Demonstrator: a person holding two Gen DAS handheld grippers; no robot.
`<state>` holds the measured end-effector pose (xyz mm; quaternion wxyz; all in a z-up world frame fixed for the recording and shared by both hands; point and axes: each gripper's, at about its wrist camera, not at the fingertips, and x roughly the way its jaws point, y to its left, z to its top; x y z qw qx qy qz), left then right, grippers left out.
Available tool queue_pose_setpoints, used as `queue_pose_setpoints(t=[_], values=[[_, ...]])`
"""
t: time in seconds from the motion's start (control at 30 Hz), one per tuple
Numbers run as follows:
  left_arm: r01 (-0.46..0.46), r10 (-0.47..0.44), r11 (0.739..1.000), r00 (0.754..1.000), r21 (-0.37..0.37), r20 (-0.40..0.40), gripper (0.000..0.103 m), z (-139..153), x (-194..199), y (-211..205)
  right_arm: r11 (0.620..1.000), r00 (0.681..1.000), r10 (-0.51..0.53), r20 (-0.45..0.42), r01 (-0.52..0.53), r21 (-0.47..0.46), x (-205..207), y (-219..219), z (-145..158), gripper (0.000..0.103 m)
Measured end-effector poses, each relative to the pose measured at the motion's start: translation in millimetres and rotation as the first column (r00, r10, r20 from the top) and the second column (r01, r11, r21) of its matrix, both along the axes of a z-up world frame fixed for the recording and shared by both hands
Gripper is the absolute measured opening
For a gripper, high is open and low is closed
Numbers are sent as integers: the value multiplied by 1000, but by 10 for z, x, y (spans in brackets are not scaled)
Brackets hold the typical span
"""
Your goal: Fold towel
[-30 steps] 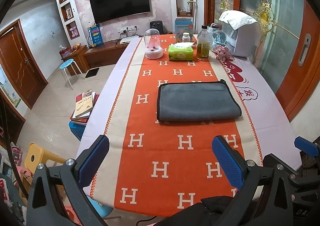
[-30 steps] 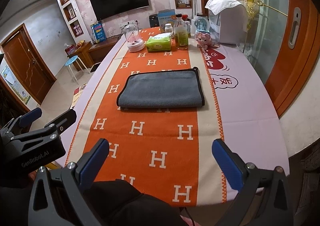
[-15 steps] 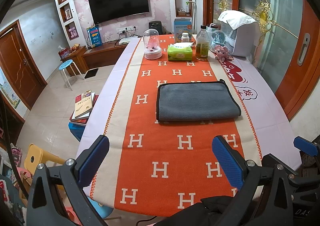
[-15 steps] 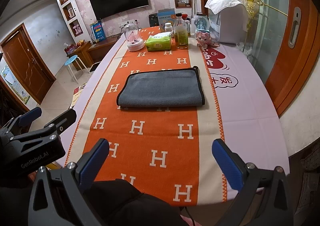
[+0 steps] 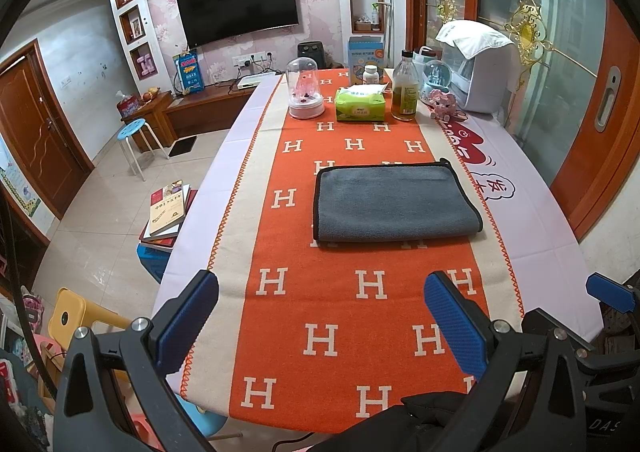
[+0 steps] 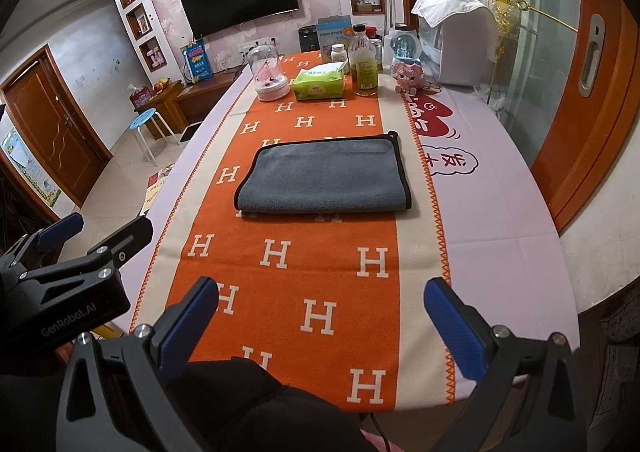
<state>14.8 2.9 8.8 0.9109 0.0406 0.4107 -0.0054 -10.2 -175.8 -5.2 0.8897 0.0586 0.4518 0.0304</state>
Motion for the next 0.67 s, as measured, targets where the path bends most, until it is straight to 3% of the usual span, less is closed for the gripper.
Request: queue_pose_setpoints(t=[0.67], values=[[0,0,1000,1000,1,0,102,0,0,-6,1000,1000,-1,-1,1,1,9,-3,17,103]])
